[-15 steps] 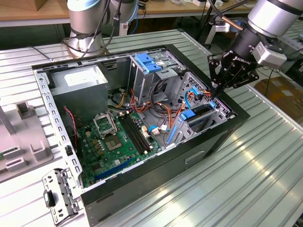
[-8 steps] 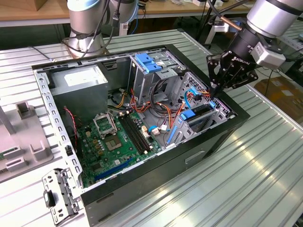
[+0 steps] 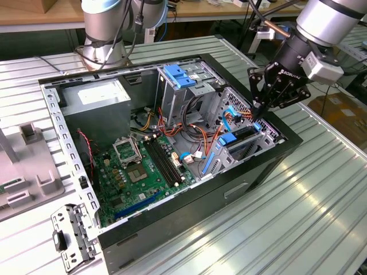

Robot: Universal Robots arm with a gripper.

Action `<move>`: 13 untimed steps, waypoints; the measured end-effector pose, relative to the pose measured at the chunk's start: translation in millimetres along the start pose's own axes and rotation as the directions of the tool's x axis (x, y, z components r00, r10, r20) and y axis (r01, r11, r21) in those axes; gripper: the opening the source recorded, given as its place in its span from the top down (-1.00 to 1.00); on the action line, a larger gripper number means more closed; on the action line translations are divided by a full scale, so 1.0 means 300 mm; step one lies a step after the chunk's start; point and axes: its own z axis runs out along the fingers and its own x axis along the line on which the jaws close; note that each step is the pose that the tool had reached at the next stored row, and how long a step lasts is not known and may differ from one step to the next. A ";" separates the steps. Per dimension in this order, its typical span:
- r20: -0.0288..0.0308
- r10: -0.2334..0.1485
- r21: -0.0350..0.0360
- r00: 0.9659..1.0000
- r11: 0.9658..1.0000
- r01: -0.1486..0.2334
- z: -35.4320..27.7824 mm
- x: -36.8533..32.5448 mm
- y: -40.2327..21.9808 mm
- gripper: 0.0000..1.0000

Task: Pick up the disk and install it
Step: 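Insert the first disk wire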

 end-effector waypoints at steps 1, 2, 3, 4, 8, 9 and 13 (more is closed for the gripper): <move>0.000 0.000 0.000 1.000 1.000 0.000 0.002 -0.004 0.003 0.66; 0.000 0.000 0.000 1.000 1.000 0.000 0.003 -0.004 0.004 0.66; 0.000 0.000 0.000 1.000 1.000 0.000 0.004 -0.004 0.005 0.66; 0.000 0.000 0.000 1.000 1.000 0.000 0.005 -0.003 0.006 0.66; 0.000 0.000 0.000 1.000 1.000 0.000 0.011 -0.003 0.014 0.66; 0.000 0.000 0.000 1.000 1.000 0.000 0.011 -0.005 0.016 0.66; 0.000 0.000 0.000 1.000 1.000 0.000 0.018 -0.011 0.021 0.66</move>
